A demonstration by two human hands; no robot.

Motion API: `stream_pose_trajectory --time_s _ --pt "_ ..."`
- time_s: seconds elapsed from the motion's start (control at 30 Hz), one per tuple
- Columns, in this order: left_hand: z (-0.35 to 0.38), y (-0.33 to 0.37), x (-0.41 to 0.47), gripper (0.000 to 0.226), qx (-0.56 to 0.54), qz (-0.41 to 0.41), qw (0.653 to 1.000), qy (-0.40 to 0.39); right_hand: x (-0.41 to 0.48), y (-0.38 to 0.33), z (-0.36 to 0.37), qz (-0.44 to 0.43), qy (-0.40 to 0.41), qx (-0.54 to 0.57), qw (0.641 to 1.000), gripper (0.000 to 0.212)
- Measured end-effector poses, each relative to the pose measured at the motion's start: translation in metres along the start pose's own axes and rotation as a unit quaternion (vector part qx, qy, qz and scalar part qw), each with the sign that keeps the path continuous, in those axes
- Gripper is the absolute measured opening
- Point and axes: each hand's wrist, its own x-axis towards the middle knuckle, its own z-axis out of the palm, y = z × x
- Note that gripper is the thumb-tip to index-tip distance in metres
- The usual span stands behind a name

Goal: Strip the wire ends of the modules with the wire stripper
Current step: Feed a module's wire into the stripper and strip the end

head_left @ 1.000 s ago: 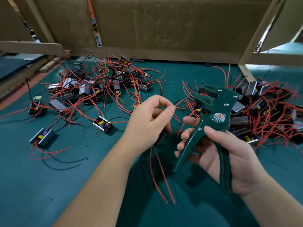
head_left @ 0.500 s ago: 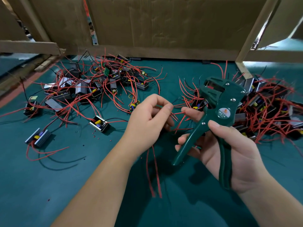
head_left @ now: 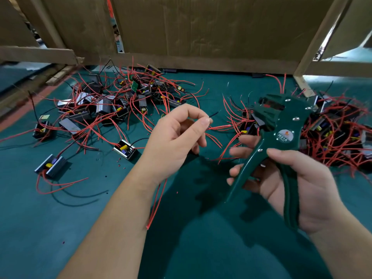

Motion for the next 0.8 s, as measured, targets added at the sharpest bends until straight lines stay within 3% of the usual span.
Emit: stream_pose_trajectory --time_s 0.13,0.3,0.47,0.8 --pt "-0.0021 0.0017 -0.0013 0.009 0.014 0.005 1.0 -0.015 -0.0022 0.0038 0.0021 0.042 -0.024 -0.052 0.997 0.04" --pt "-0.0048 0.0013 -0.0018 0.012 0.068 0.014 0.997 -0.017 -0.0046 0.0013 0.0024 0.09 -0.104 -0.034 0.99 0.059" --pt "-0.0051 0.001 -0.0022 0.015 0.077 -0.003 0.997 -0.015 -0.0065 -0.001 0.0 0.128 -0.145 -0.037 0.98 0.055" --pt "-0.0042 0.0014 -0.0042 0.01 0.146 0.04 0.988 0.011 -0.0073 0.0031 0.003 0.139 -0.106 -0.084 0.981 0.044"
